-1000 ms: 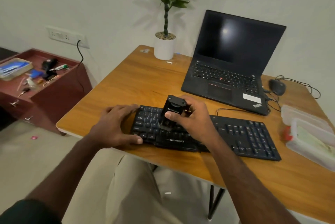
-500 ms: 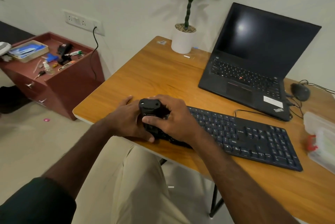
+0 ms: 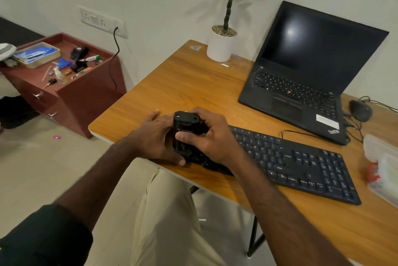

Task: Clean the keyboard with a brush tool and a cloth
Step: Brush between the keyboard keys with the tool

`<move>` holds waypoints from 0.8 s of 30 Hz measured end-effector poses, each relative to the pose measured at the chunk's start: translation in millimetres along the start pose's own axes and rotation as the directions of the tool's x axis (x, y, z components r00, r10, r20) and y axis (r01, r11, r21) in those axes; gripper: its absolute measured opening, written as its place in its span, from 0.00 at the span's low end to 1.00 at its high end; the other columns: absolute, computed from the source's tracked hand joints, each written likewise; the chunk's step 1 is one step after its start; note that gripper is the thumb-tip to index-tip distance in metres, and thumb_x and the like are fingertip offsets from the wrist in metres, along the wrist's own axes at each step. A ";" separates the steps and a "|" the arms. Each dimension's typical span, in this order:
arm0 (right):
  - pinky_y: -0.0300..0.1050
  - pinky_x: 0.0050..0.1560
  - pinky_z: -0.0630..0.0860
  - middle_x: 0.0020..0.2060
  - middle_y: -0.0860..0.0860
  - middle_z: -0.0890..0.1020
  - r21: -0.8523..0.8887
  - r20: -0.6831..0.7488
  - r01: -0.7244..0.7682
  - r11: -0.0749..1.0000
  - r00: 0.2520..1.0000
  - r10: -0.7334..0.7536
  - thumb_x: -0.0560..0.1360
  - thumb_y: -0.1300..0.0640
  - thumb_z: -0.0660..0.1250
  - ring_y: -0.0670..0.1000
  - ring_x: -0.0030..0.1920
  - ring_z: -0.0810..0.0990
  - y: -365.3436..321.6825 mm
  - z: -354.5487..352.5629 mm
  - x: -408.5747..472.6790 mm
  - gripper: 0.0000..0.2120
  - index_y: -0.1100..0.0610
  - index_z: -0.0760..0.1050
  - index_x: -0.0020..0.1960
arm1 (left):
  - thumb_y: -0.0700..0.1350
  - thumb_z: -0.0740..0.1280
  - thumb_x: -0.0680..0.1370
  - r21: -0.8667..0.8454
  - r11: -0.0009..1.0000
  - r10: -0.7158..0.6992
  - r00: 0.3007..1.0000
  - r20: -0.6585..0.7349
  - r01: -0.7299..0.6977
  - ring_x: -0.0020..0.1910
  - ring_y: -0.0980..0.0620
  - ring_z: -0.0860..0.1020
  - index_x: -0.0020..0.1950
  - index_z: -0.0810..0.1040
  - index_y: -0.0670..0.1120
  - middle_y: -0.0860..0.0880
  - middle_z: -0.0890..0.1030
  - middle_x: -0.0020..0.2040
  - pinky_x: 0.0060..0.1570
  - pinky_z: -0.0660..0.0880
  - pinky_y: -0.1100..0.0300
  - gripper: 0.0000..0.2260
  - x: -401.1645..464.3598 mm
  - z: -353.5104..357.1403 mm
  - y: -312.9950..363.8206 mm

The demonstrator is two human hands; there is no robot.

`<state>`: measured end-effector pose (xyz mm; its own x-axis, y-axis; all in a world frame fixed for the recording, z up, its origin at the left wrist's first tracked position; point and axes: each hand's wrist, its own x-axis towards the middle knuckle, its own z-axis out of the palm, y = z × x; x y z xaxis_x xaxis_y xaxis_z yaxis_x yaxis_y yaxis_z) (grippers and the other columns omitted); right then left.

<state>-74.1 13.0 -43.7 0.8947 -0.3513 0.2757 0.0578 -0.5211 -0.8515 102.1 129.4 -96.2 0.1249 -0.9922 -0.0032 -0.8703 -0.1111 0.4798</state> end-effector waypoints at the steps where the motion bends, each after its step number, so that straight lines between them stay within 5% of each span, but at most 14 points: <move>1: 0.50 0.46 0.80 0.45 0.47 0.83 -0.003 0.025 -0.006 1.000 1.000 0.006 0.71 0.57 0.78 0.49 0.47 0.82 0.8 -2.4 -1.5 0.11 0.55 0.80 0.52 | 0.83 0.60 0.58 0.003 1.000 0.000 1.000 0.000 0.000 0.74 0.63 0.56 0.78 0.57 0.60 0.57 0.62 0.78 0.78 0.40 0.45 0.53 0.3 0.3 -0.4; 3: 0.42 0.47 0.79 0.46 0.43 0.83 -0.024 0.087 -0.040 0.999 0.995 0.042 0.71 0.57 0.78 0.44 0.48 0.82 1.6 -14.5 -6.7 0.13 0.49 0.79 0.53 | 0.83 0.60 0.58 0.006 1.000 -0.005 1.000 0.009 0.005 0.76 0.64 0.53 0.80 0.52 0.60 0.58 0.58 0.80 0.78 0.39 0.45 0.56 0.7 0.4 -1.1; 7: 0.51 0.42 0.82 0.43 0.50 0.84 0.005 0.121 -0.093 0.996 0.988 0.091 0.71 0.57 0.78 0.51 0.44 0.84 4.0 -45.5 -14.4 0.10 0.55 0.80 0.49 | 0.84 0.60 0.57 0.008 1.000 -0.014 1.000 0.019 0.013 0.79 0.60 0.52 0.82 0.45 0.58 0.57 0.56 0.81 0.78 0.37 0.46 0.60 2.7 1.8 -2.3; 12: 0.47 0.41 0.79 0.40 0.46 0.81 0.132 -0.092 0.010 0.991 0.996 0.002 0.71 0.59 0.77 0.49 0.42 0.81 1.7 -37.2 -10.3 0.09 0.54 0.79 0.48 | 0.82 0.62 0.59 -0.027 0.999 -0.033 0.999 0.017 0.034 0.79 0.60 0.53 0.81 0.46 0.60 0.57 0.58 0.80 0.78 0.38 0.45 0.57 3.4 1.8 -4.2; 16: 0.44 0.44 0.79 0.43 0.46 0.82 0.036 -0.025 0.022 0.999 0.999 -0.022 0.71 0.59 0.78 0.47 0.46 0.82 1.0 -13.8 -7.1 0.11 0.53 0.79 0.51 | 0.82 0.61 0.60 -0.051 0.998 -0.026 1.000 -0.003 0.026 0.77 0.60 0.57 0.78 0.56 0.60 0.58 0.62 0.78 0.78 0.41 0.44 0.52 3.0 0.9 -3.0; 19: 0.39 0.45 0.77 0.44 0.42 0.82 0.024 0.043 0.002 1.000 0.999 -0.003 0.71 0.59 0.78 0.44 0.47 0.81 1.3 -18.2 -11.9 0.14 0.47 0.78 0.52 | 0.83 0.60 0.59 -0.054 0.998 -0.027 1.000 -0.001 0.027 0.78 0.60 0.55 0.80 0.53 0.59 0.58 0.60 0.79 0.78 0.40 0.44 0.55 2.5 1.4 -2.6; 22: 0.48 0.46 0.82 0.46 0.49 0.84 0.001 0.102 -0.075 0.997 0.992 0.075 0.71 0.59 0.78 0.49 0.48 0.83 3.8 -40.0 -23.2 0.11 0.55 0.80 0.52 | 0.84 0.60 0.58 -0.052 0.998 -0.043 0.999 0.006 0.043 0.78 0.60 0.54 0.82 0.47 0.58 0.56 0.60 0.80 0.78 0.38 0.47 0.58 2.5 1.2 -2.4; 24: 0.41 0.43 0.80 0.45 0.51 0.84 0.014 0.134 -0.122 0.992 0.984 0.119 0.71 0.62 0.77 0.45 0.46 0.83 5.6 -59.4 -31.5 0.11 0.61 0.80 0.52 | 0.84 0.60 0.58 -0.050 0.998 -0.043 0.999 0.010 0.044 0.78 0.60 0.54 0.81 0.46 0.59 0.56 0.60 0.80 0.78 0.37 0.48 0.58 2.9 0.8 -1.4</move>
<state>-128.2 -25.1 -30.6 0.9464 -0.3038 0.1101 -0.0456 -0.4629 -0.8852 103.3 126.6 -97.6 0.1576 -0.9870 -0.0326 -0.8392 -0.1512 0.5224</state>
